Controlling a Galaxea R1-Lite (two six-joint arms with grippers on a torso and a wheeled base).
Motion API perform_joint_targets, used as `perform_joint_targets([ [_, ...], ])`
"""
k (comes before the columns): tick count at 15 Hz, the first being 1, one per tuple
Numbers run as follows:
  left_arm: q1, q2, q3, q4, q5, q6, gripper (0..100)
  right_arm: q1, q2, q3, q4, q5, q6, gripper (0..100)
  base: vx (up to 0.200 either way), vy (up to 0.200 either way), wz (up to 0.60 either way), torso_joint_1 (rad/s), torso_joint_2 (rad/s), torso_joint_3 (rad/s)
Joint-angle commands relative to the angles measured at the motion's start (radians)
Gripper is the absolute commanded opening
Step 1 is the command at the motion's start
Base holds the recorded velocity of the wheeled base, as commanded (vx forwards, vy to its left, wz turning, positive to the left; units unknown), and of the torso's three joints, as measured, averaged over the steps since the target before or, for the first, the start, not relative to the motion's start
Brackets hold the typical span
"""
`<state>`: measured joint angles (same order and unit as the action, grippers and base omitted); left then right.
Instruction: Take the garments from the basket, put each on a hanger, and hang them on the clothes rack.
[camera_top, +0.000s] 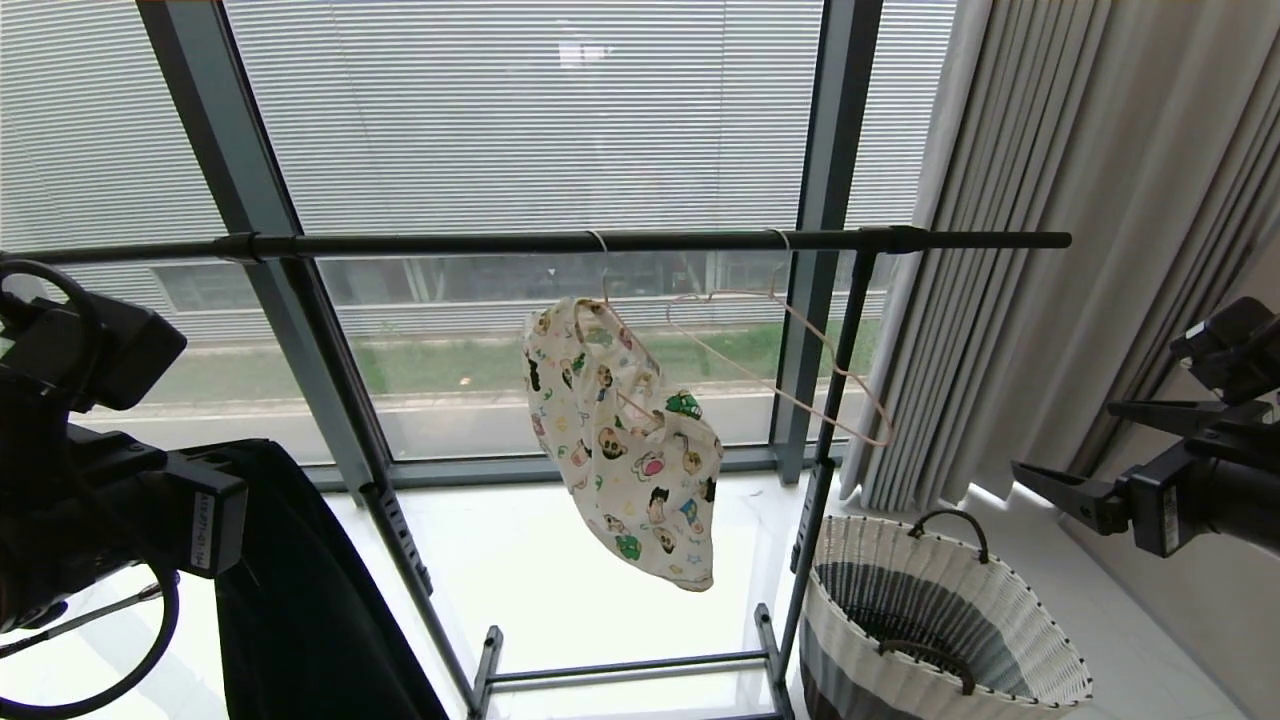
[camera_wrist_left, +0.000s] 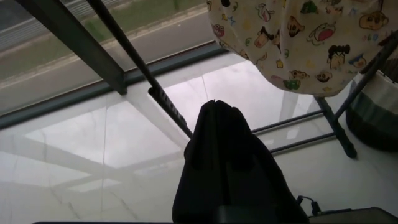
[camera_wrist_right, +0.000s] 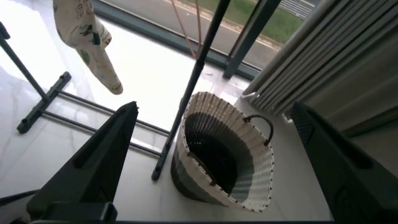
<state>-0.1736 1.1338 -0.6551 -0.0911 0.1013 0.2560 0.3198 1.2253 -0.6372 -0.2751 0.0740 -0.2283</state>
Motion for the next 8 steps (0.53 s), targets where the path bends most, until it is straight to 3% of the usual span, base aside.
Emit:
perform_joint_targets([
  [1,0.0,-0.002,-0.001,0.001,0.0,0.0,0,0.002,0.005,-0.001,0.001,0.012,0.0,100,0.2,0.0,0.0,0.002,0.01,0.002],
  [8,0.0,-0.003,-0.003,-0.003,0.0,0.0,0,0.045,0.068,-0.004,-0.003,0.027,0.0,100,0.2,0.0,0.0,0.002,0.0,0.0],
])
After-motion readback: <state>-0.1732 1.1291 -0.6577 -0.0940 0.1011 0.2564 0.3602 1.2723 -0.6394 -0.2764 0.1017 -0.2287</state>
